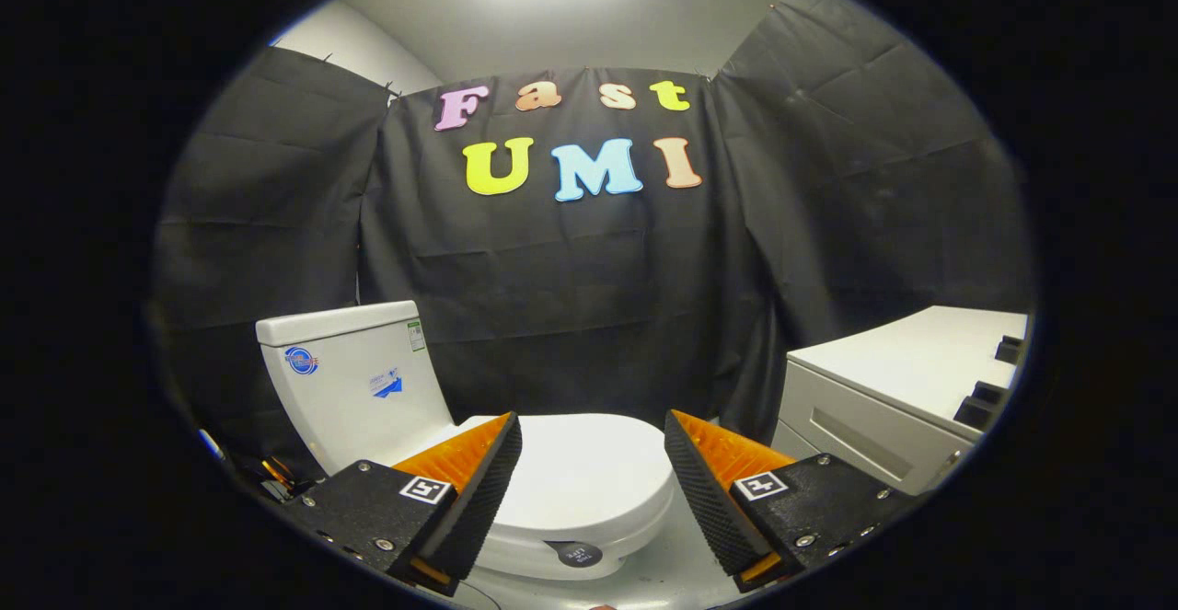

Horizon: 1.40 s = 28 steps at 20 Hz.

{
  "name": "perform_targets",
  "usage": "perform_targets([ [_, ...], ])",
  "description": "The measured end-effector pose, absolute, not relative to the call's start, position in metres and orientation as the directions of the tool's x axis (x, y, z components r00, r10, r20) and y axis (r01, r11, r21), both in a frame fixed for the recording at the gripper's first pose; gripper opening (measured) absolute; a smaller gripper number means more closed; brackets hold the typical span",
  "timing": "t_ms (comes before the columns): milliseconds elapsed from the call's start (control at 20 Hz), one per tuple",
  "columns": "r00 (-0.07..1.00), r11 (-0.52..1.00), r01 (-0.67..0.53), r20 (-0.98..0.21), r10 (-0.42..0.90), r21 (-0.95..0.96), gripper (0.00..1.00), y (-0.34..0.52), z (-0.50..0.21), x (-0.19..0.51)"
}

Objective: Open the toilet lid.

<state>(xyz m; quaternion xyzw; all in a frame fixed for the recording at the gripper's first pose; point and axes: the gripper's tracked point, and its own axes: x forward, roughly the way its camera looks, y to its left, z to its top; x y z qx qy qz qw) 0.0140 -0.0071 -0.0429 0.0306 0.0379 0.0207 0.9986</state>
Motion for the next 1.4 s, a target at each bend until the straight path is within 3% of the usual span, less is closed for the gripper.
perform_targets([
  [400, 0.951, 0.913, 0.013, -0.287, 0.114, 0.408, 0.95, -0.026, -0.104, 0.033],
  [950, 0.843, 0.763, 0.093, -0.459, 0.281, 0.639, 0.94, -0.016, -0.184, 0.031],
  [1400, 0.742, 0.668, 0.198, -0.555, 0.376, 0.717, 0.94, -0.002, -0.235, 0.023],
])
